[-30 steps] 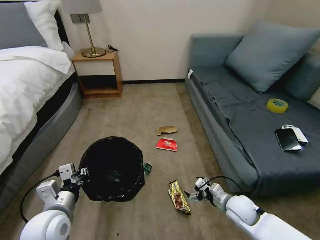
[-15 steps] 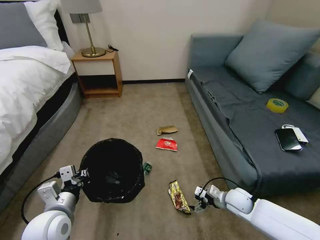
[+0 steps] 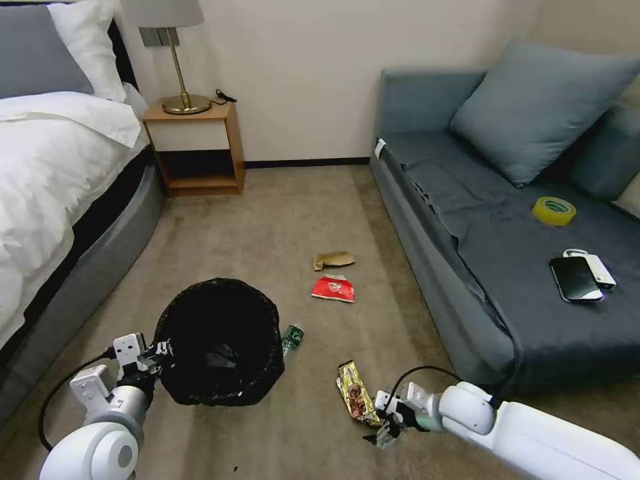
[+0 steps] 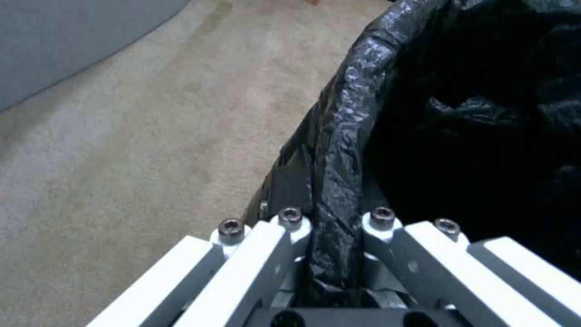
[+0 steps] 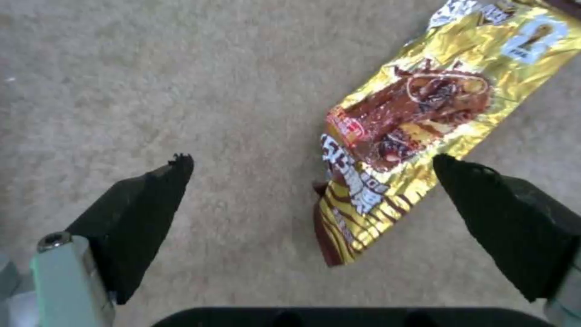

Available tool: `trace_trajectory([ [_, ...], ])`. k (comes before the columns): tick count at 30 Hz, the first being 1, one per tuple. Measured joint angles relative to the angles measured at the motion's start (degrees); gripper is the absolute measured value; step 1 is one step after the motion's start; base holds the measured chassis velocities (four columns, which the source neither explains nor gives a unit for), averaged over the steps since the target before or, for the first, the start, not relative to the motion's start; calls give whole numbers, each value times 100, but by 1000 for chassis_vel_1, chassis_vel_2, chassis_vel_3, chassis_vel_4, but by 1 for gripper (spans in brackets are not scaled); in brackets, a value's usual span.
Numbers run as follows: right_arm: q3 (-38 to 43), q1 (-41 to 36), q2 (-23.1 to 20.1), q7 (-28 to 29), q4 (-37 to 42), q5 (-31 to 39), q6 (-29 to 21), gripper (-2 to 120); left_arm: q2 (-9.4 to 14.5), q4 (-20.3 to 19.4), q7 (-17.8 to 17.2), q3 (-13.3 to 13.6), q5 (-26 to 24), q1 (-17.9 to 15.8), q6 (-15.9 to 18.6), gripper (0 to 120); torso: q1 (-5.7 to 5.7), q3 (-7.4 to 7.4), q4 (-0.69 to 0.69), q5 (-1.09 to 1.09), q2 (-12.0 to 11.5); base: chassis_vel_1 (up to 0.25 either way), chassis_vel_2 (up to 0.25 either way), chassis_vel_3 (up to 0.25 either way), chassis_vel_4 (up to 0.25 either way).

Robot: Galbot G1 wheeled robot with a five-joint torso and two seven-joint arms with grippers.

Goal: Pick up the trash bin, then pick up the garbage on the floor and place it into the trash bin.

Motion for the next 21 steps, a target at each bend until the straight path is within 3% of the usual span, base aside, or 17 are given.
trace_trajectory([
  [10, -227, 268, 421, 13, -652, 15, 59, 100, 80, 102, 95, -183, -138, 54, -57, 4, 0, 0, 1, -1, 0, 0, 0, 0, 0],
  [17, -301, 296, 462, 23, -747, -27, 52, 100, 113, 108, 111, -217, -190, 56, -63, 4, 0, 0, 0, -1, 0, 0, 0, 0, 0],
  [21, -304, 291, 457, -2, -747, -46, 43, 88, 137, 102, 127, -231, -214, 58, -67, 4, 0, 0, 0, -1, 0, 0, 0, 0, 0],
])
